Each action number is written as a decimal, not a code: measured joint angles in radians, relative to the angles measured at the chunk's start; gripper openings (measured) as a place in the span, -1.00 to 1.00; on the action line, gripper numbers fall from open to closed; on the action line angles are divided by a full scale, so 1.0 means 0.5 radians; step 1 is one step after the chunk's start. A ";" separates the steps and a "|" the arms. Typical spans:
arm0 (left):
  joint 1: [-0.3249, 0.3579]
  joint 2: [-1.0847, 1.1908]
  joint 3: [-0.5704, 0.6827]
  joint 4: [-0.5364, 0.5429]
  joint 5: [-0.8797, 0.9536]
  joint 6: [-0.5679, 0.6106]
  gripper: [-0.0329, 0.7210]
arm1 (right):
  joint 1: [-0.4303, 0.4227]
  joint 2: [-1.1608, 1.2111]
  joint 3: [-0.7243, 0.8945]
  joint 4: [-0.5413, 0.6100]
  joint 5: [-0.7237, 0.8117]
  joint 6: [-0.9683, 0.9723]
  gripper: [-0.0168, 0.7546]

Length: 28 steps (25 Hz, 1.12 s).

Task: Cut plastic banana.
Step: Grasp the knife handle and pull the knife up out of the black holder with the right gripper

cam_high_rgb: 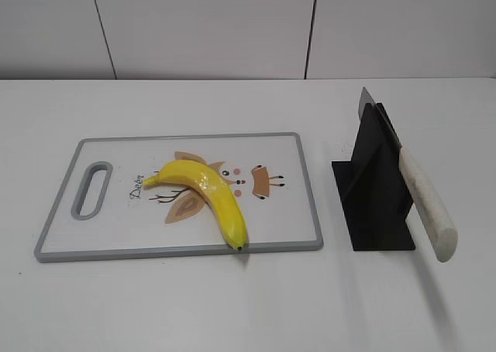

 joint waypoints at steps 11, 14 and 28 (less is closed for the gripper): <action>0.000 0.000 0.000 0.000 0.000 0.000 0.55 | 0.000 0.000 0.000 0.000 0.000 -0.002 0.57; 0.000 0.000 0.000 0.000 0.000 0.000 0.55 | 0.000 0.000 0.000 0.000 0.000 -0.002 0.57; 0.000 0.000 0.000 0.000 0.000 0.000 0.55 | 0.000 0.000 0.000 0.002 0.000 -0.002 0.57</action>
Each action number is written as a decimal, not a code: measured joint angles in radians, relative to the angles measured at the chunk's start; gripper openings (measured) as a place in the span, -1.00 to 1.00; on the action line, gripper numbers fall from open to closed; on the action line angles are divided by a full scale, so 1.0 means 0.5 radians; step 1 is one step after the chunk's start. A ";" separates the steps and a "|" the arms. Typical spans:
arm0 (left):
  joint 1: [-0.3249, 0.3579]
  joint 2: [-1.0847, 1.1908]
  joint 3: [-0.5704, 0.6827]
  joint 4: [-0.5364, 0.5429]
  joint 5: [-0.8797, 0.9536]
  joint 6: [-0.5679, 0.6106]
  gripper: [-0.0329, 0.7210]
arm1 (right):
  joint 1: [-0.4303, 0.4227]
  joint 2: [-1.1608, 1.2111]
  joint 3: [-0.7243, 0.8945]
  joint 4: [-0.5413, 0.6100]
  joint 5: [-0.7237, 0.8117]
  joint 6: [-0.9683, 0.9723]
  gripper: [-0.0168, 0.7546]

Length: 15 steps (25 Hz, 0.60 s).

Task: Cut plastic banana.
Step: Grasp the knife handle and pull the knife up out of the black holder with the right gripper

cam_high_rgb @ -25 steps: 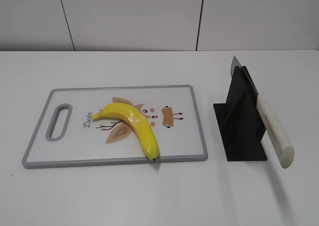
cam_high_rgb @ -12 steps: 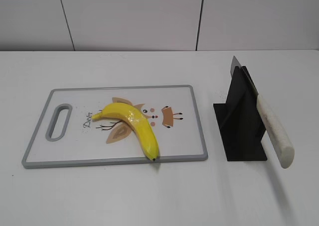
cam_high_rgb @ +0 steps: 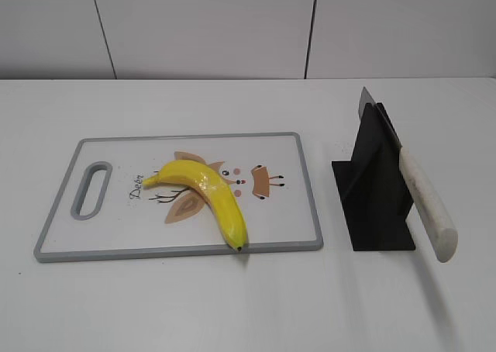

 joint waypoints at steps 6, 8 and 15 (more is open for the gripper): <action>0.000 0.000 0.000 0.000 0.000 0.000 0.55 | 0.000 0.018 -0.038 -0.052 0.002 0.000 0.57; 0.000 0.000 0.000 0.000 0.000 0.000 0.55 | 0.000 0.110 -0.096 -0.054 0.033 0.000 0.57; 0.000 0.000 0.000 0.000 0.000 0.000 0.55 | 0.000 0.659 -0.320 -0.043 0.223 0.004 0.57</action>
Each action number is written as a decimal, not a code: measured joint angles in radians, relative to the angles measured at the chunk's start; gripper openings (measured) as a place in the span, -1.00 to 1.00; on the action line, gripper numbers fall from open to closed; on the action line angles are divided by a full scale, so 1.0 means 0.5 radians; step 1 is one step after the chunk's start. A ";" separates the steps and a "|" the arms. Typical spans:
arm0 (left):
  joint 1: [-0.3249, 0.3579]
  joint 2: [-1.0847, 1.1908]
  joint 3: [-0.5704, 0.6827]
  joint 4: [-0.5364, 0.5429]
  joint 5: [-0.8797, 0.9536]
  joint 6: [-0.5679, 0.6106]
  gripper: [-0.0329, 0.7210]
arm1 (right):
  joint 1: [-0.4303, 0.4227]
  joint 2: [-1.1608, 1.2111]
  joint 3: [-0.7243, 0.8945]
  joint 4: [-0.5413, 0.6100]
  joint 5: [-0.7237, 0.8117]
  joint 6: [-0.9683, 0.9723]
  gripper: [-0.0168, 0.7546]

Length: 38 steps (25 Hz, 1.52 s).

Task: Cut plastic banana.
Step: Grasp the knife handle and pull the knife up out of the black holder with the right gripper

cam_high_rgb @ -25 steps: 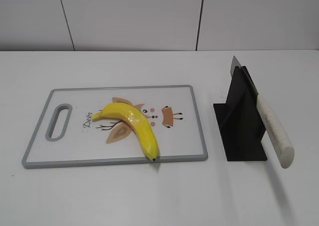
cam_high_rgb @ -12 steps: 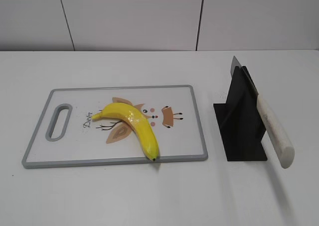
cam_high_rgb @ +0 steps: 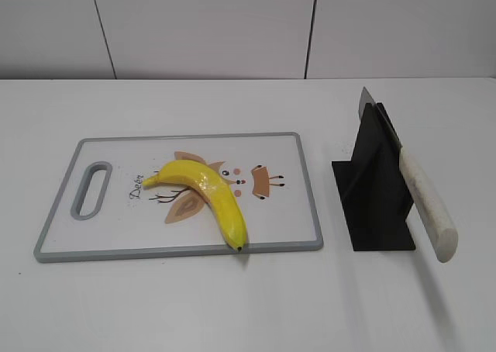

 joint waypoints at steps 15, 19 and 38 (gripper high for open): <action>0.000 0.000 0.000 0.000 0.000 0.000 0.55 | 0.151 0.861 -0.250 0.278 -0.057 -0.079 0.57; 0.000 0.000 0.000 0.000 0.000 0.000 0.55 | 0.384 1.079 -0.348 0.276 -0.081 -0.003 0.57; 0.000 0.000 0.000 0.002 0.000 0.000 0.55 | 0.458 2.274 -0.618 0.242 -0.311 0.273 0.57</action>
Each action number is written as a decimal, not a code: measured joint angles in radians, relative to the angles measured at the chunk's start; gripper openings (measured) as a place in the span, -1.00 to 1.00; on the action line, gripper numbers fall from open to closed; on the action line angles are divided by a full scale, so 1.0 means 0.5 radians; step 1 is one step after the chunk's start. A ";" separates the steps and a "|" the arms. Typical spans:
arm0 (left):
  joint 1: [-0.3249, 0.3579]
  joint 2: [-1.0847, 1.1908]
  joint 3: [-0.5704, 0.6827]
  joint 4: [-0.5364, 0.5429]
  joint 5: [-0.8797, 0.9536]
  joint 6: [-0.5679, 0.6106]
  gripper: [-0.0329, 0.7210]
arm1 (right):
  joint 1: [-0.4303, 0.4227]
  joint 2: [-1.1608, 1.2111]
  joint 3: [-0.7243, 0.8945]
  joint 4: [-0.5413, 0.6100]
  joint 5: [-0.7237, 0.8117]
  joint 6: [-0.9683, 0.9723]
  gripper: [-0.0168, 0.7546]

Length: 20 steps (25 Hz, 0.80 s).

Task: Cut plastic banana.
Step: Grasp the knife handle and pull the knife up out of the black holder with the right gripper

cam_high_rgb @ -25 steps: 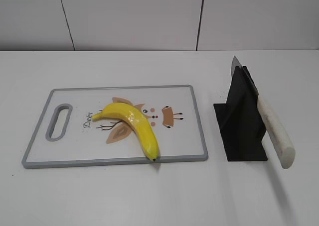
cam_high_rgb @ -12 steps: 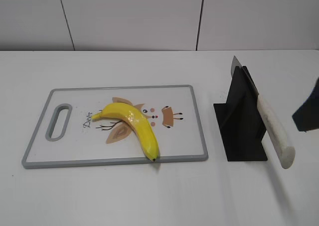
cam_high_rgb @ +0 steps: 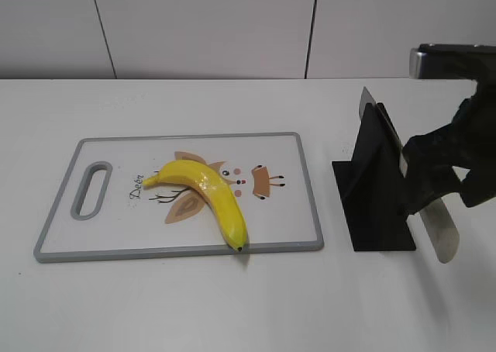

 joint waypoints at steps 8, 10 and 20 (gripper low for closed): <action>0.000 0.000 0.000 0.006 0.000 0.000 0.55 | 0.000 0.245 0.000 0.021 -0.036 0.100 0.30; 0.000 0.000 0.000 0.006 0.000 0.000 0.55 | 0.000 0.267 0.000 0.055 -0.039 0.108 0.18; 0.000 0.000 0.000 0.010 0.000 0.000 0.55 | 0.000 0.276 0.000 0.141 -0.038 0.156 -0.51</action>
